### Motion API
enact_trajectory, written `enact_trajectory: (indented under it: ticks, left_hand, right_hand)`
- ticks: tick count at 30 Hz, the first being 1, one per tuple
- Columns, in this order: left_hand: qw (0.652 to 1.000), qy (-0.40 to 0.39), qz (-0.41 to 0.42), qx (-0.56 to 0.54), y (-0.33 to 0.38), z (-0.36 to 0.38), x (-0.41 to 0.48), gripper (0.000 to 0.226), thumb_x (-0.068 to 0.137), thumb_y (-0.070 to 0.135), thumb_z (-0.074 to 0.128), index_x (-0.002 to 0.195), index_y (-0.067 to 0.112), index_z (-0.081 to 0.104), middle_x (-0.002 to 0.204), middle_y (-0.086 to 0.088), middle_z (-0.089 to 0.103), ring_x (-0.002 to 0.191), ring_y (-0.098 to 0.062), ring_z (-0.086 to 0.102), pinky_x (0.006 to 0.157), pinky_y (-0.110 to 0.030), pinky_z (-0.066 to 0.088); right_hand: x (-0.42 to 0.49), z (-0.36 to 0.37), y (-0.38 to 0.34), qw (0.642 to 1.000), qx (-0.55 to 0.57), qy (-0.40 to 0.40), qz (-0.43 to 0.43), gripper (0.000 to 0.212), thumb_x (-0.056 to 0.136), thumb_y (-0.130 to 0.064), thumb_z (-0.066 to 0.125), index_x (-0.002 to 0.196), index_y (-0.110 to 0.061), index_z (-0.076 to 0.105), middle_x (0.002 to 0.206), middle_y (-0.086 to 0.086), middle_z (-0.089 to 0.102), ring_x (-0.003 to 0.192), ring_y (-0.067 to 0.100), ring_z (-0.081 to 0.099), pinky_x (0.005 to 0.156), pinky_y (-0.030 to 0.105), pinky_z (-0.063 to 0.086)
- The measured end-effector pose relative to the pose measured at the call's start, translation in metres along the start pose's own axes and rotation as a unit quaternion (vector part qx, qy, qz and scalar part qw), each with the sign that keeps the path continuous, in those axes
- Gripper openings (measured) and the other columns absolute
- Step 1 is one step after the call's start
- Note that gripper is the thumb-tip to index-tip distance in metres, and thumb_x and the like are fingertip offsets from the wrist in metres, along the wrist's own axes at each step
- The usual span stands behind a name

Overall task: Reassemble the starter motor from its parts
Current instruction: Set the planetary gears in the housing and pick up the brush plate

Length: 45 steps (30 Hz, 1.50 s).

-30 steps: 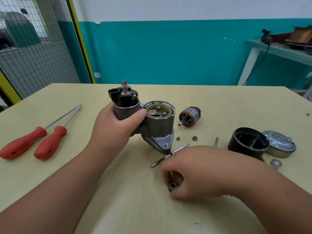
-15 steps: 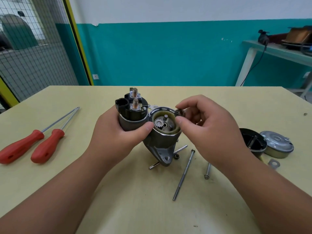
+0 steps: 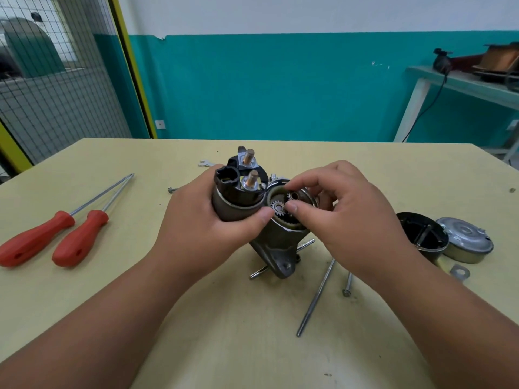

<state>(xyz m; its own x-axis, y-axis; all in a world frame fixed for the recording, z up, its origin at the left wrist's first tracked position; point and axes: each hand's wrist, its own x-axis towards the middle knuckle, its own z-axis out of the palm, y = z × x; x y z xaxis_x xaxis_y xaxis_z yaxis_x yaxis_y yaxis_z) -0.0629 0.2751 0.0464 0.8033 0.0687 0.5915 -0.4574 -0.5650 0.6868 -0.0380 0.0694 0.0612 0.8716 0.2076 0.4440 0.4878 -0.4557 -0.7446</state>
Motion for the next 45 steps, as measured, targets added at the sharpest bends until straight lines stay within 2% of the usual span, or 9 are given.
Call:
enact_trajectory:
  ticks: [14, 20, 23, 25, 28, 32, 36, 39, 45]
  left_hand:
    - [1.000, -0.021, 0.013, 0.008, 0.000, -0.001, -0.001, 0.035, 0.070, 0.061, 0.072, 0.098, 0.041, 0.065, 0.094, 0.040, 0.069, 0.090, 0.015, 0.066, 0.072, 0.000, 0.044]
    - [0.997, 0.011, -0.058, -0.040, -0.010, 0.003, 0.004, 0.036, 0.066, 0.065, 0.073, 0.097, 0.047, 0.068, 0.095, 0.036, 0.074, 0.092, 0.007, 0.072, 0.072, -0.015, 0.058]
    - [0.992, 0.031, -0.095, -0.075, -0.017, 0.003, 0.006, 0.034, 0.065, 0.064, 0.074, 0.094, 0.046, 0.070, 0.092, 0.029, 0.076, 0.088, 0.001, 0.074, 0.068, -0.020, 0.058]
    - [0.987, 0.040, -0.119, -0.099, -0.020, 0.003, 0.008, 0.031, 0.065, 0.063, 0.075, 0.091, 0.046, 0.073, 0.091, 0.024, 0.077, 0.086, -0.002, 0.075, 0.060, -0.016, 0.056]
    - [0.974, 0.080, -0.161, -0.141, -0.024, -0.001, 0.012, 0.026, 0.064, 0.060, 0.077, 0.090, 0.053, 0.076, 0.093, 0.017, 0.079, 0.088, -0.006, 0.078, 0.060, -0.018, 0.059]
    - [0.938, 0.175, -0.222, -0.201, -0.028, -0.011, 0.018, 0.027, 0.072, 0.060, 0.075, 0.095, 0.045, 0.076, 0.100, 0.008, 0.081, 0.093, -0.019, 0.079, 0.069, -0.038, 0.059]
    - [0.880, 0.262, -0.274, -0.287, -0.031, -0.021, 0.024, 0.030, 0.083, 0.054, 0.076, 0.105, 0.036, 0.069, 0.098, 0.011, 0.082, 0.084, -0.008, 0.079, 0.078, -0.041, 0.057]
    - [0.839, 0.300, -0.306, -0.335, -0.033, -0.027, 0.028, 0.032, 0.088, 0.052, 0.077, 0.112, 0.034, 0.067, 0.098, 0.014, 0.083, 0.085, -0.004, 0.080, 0.072, -0.032, 0.054]
    - [0.796, 0.306, -0.347, -0.390, -0.039, -0.034, 0.031, 0.029, 0.091, 0.054, 0.076, 0.112, 0.035, 0.069, 0.101, 0.014, 0.083, 0.083, -0.009, 0.076, 0.065, -0.026, 0.051]
  right_hand:
    - [0.000, 0.005, 0.004, 1.000, 0.030, 0.005, -0.002, 0.030, 0.090, -0.029, 0.076, 0.093, -0.058, 0.068, 0.097, -0.015, 0.048, 0.087, -0.007, 0.053, 0.074, 0.003, 0.039]
    - [0.000, 0.005, 0.011, 0.997, -0.026, -0.079, 0.004, 0.038, 0.098, -0.051, 0.052, 0.135, -0.057, 0.057, 0.122, -0.017, 0.049, 0.117, -0.005, 0.046, 0.091, 0.003, 0.035]
    - [0.001, 0.005, 0.015, 0.988, -0.053, -0.143, 0.015, 0.046, 0.104, -0.057, 0.042, 0.150, -0.053, 0.045, 0.145, -0.014, 0.043, 0.140, 0.006, 0.036, 0.114, 0.028, 0.036]
    - [0.002, 0.003, 0.016, 0.993, -0.073, -0.096, -0.008, 0.048, 0.106, -0.057, 0.040, 0.151, -0.046, 0.046, 0.143, -0.012, 0.046, 0.134, 0.002, 0.042, 0.113, 0.028, 0.038]
    - [0.007, -0.008, 0.018, 0.998, -0.040, 0.054, -0.012, 0.040, 0.102, -0.052, 0.043, 0.137, -0.040, 0.058, 0.121, -0.018, 0.059, 0.106, -0.011, 0.055, 0.083, 0.004, 0.043]
    - [0.012, -0.014, 0.026, 0.997, -0.012, 0.071, 0.035, 0.017, 0.103, -0.032, 0.052, 0.108, -0.040, 0.066, 0.086, -0.015, 0.070, 0.075, 0.006, 0.066, 0.052, 0.016, 0.048]
    - [0.012, -0.008, 0.030, 0.996, -0.072, 0.027, 0.049, 0.020, 0.101, -0.021, 0.056, 0.100, -0.039, 0.066, 0.085, -0.023, 0.068, 0.067, 0.009, 0.063, 0.055, 0.027, 0.048]
    - [0.011, -0.010, 0.028, 0.995, -0.039, 0.093, 0.011, 0.026, 0.098, -0.016, 0.056, 0.100, -0.040, 0.066, 0.084, -0.021, 0.067, 0.065, 0.013, 0.061, 0.051, 0.023, 0.045]
    - [0.010, -0.019, 0.020, 0.974, 0.030, 0.219, -0.057, 0.024, 0.095, -0.025, 0.049, 0.101, -0.044, 0.065, 0.088, -0.012, 0.067, 0.077, 0.019, 0.065, 0.067, 0.050, 0.057]
